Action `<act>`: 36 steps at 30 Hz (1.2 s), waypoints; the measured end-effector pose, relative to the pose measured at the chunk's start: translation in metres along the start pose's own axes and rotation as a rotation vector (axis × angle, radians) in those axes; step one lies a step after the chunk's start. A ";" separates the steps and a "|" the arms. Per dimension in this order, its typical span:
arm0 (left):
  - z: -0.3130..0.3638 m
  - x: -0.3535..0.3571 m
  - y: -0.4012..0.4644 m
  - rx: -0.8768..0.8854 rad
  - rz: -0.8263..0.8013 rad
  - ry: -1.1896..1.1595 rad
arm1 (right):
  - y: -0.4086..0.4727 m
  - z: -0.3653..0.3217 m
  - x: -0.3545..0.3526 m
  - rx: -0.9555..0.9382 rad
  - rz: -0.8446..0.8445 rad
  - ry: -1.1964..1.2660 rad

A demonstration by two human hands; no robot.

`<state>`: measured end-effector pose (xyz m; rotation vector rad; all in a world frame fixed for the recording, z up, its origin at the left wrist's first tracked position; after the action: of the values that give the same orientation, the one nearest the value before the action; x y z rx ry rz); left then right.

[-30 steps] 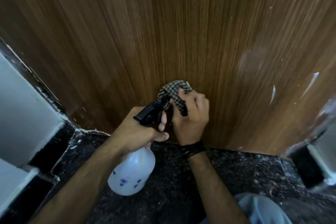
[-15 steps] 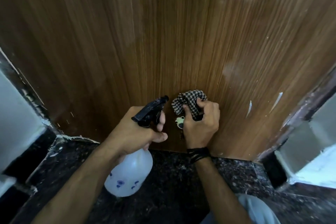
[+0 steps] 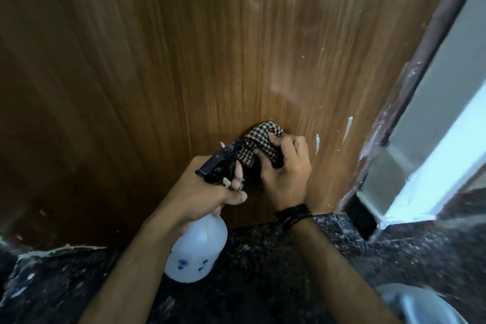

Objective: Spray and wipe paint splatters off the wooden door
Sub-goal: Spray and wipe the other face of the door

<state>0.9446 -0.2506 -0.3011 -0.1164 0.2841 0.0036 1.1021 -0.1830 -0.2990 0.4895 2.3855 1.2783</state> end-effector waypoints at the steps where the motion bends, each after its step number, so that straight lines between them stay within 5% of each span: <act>1: 0.002 0.011 0.003 -0.004 -0.023 -0.002 | 0.000 0.008 -0.005 0.013 -0.002 0.001; 10: 0.027 0.095 0.031 0.031 -0.081 0.026 | 0.038 0.078 -0.086 0.084 0.259 -0.064; 19: 0.023 0.118 0.060 -0.066 -0.011 0.189 | -0.033 0.137 -0.077 0.288 0.235 -0.034; 27: 0.031 0.133 0.070 -0.067 -0.025 0.268 | 0.037 0.117 -0.100 0.106 0.385 -0.023; 33: 0.048 0.152 0.079 -0.036 -0.038 0.253 | -0.036 0.168 -0.092 0.471 0.386 0.035; 36: 0.051 0.164 0.080 -0.032 -0.039 0.269 | -0.013 0.150 -0.105 0.379 0.410 0.055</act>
<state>1.1143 -0.1678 -0.3077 -0.1547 0.5505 -0.0461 1.2652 -0.1331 -0.3683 1.1151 2.6760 0.9907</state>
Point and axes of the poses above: each hand's wrist, its own y-axis towards the middle knuckle, its own x-axis out of the palm, z = x × y, the point moved 9 cm from there along y, towards the middle knuckle, and after that the axes turned 3 degrees about y, right-handed, at the moved point
